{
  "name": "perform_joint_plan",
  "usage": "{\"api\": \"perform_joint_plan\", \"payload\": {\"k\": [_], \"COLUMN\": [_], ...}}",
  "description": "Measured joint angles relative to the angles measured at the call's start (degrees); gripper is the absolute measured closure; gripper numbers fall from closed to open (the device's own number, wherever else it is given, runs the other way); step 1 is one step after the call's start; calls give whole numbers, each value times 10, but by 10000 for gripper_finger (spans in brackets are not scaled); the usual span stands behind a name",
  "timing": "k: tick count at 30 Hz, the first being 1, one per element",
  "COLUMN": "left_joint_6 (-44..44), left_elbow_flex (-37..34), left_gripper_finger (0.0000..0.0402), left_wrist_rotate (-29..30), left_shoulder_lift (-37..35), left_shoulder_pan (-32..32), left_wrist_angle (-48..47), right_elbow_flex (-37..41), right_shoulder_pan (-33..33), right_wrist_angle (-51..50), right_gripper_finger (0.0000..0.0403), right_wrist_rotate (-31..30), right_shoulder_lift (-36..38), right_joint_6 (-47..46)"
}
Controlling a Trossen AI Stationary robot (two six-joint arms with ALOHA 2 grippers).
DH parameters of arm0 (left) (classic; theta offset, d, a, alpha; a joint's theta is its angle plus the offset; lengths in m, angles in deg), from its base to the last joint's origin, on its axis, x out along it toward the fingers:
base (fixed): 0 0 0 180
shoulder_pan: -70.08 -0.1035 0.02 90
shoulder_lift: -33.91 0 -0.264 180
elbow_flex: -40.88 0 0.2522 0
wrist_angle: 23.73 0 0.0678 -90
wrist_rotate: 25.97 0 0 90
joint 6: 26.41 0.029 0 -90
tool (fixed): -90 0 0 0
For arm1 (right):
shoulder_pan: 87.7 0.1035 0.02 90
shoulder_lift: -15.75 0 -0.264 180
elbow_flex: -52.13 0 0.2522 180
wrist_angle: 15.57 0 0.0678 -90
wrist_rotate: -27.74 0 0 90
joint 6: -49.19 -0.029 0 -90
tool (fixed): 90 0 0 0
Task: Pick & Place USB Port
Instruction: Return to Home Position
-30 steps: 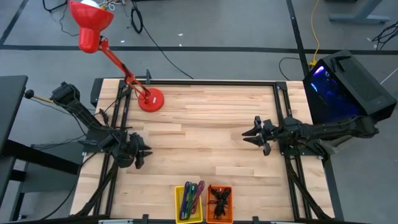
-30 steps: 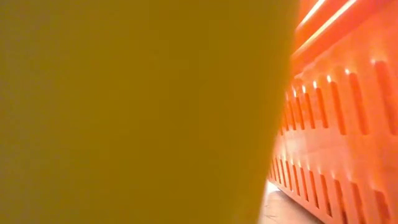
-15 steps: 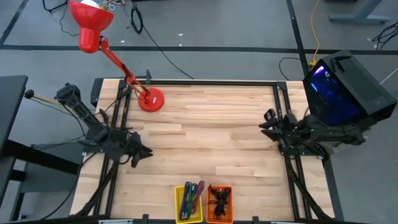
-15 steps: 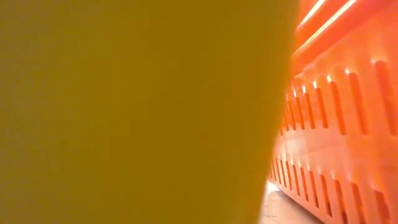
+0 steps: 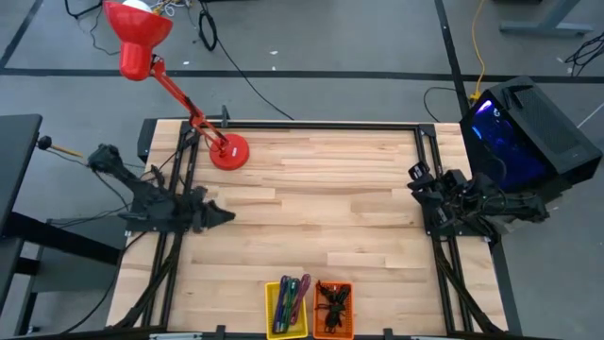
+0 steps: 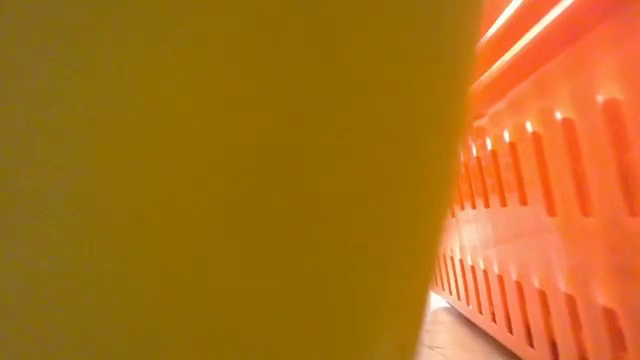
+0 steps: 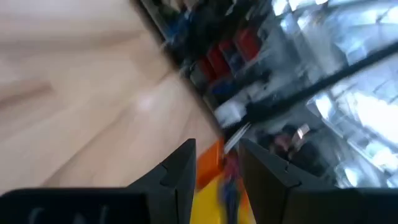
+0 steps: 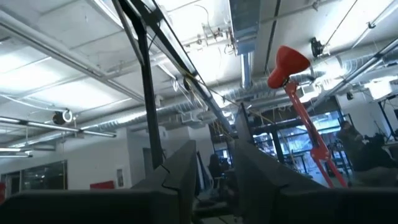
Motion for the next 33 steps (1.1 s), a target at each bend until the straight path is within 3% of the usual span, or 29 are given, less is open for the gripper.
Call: {"api": "perform_joint_plan", "payload": {"k": [8,21,33], "left_joint_6": [-4,-4,-4], "left_elbow_flex": [-5,-5,-5], "left_gripper_finger": [275,275,275], "left_wrist_rotate": [-2,2,2], "left_shoulder_lift": [-97,-97,-93], "left_shoulder_pan": [-138,-341,-390], "left_wrist_angle": [40,55,56], "right_elbow_flex": [0,0,0], "right_shoulder_pan": [0,0,0], "right_wrist_angle": [-6,-11,-18], "right_gripper_finger": [291,291,291], "right_wrist_rotate": [0,0,0], "right_shoulder_lift": [0,0,-5], "right_joint_6": [0,0,0]}}
